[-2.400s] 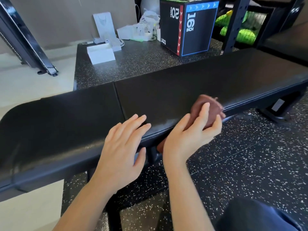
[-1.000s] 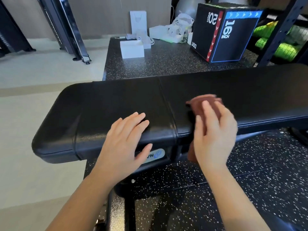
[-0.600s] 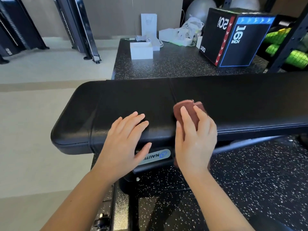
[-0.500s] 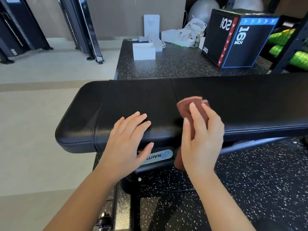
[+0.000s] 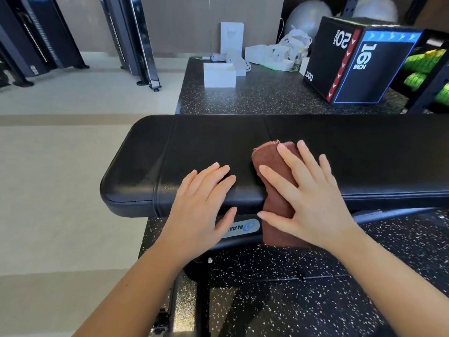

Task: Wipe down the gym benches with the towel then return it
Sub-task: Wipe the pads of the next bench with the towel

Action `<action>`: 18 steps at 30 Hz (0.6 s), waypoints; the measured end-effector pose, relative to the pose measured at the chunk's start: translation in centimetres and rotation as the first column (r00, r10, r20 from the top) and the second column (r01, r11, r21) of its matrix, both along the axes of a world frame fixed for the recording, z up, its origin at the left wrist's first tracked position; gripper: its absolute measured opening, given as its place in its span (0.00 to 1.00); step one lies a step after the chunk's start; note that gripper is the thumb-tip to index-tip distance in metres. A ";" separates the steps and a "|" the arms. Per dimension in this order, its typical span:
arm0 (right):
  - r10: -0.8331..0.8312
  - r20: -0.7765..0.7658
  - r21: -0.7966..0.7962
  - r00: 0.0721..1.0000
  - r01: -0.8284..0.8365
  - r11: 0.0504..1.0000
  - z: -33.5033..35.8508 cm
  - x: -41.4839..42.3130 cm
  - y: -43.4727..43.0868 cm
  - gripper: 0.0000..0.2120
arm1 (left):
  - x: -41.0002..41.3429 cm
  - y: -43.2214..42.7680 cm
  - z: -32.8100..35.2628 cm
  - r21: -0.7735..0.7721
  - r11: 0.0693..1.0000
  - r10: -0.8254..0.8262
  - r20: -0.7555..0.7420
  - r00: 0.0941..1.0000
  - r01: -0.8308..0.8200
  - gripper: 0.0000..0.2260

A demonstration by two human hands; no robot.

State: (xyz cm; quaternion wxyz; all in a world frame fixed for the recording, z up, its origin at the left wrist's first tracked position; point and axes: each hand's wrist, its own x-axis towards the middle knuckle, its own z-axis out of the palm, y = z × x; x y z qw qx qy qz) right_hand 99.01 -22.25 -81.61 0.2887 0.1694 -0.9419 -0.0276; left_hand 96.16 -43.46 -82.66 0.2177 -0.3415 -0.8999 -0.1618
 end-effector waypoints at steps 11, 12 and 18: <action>0.130 -0.048 -0.107 0.990 -0.135 0.985 -0.4 -1.5 -5.6 0.23 | -0.5 -4.6 0.0 -0.012 0.990 0.143 0.076 0.987 -0.143 0.26; 0.145 -0.044 -0.094 0.988 -0.149 0.984 -0.3 -1.4 -4.8 0.22 | -0.5 -4.6 0.0 -0.007 0.990 0.143 0.075 0.987 -0.142 0.25; 0.098 -0.110 -0.150 0.989 -0.114 0.982 -1.3 -1.1 -4.6 0.23 | -0.5 -6.4 -0.2 0.011 0.986 0.163 0.074 0.984 -0.164 0.24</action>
